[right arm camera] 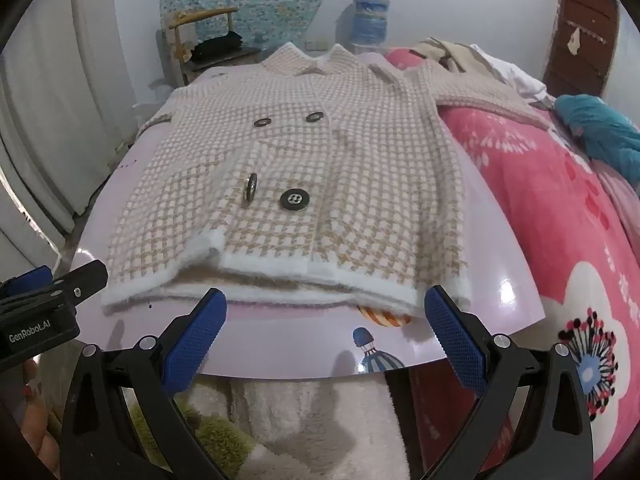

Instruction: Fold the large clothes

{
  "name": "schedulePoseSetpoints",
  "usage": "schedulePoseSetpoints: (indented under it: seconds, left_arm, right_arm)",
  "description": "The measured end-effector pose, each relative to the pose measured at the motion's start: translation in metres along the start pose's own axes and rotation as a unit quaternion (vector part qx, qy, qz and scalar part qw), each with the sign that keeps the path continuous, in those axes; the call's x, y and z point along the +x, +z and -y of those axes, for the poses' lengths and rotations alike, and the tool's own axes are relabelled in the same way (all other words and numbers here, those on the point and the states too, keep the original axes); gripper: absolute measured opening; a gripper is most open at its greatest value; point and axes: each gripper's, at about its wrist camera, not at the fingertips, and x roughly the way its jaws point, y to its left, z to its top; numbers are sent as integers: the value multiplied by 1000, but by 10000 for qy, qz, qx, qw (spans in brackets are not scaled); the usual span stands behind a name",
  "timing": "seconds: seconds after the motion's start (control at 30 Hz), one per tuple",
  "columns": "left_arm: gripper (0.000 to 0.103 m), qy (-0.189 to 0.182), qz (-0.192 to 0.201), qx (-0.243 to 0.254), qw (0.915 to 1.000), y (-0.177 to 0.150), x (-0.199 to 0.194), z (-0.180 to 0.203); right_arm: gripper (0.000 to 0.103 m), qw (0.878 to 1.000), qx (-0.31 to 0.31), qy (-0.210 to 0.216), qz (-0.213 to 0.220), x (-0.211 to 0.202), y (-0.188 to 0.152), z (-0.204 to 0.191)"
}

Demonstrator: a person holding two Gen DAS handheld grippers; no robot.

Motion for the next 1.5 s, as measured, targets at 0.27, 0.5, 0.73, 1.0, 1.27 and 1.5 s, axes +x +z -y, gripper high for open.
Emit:
schedulePoseSetpoints:
  seconds: [0.27,0.5,0.73,1.0,1.27,1.5]
  left_arm:
    - [97,-26,2,45,10000,-1,-1,1]
    - [97,-33,0,38,10000,2,1,2]
    - [97,-24,10,34,10000,2,0,3]
    - [97,-21,14,32,10000,2,0,3]
    - [97,-27,14,30,10000,2,0,3]
    - [97,-33,10,29,10000,1,0,3]
  right_arm:
    - [95,10000,38,8,48,-3,-1,-1]
    - [95,10000,27,19,32,2,-2,-2]
    - [95,10000,-35,25,11,0,-1,-3]
    - [95,10000,-43,24,11,0,-1,-3]
    - [95,10000,-45,29,12,0,-1,-4]
    - [95,10000,-45,26,9,1,-2,-4]
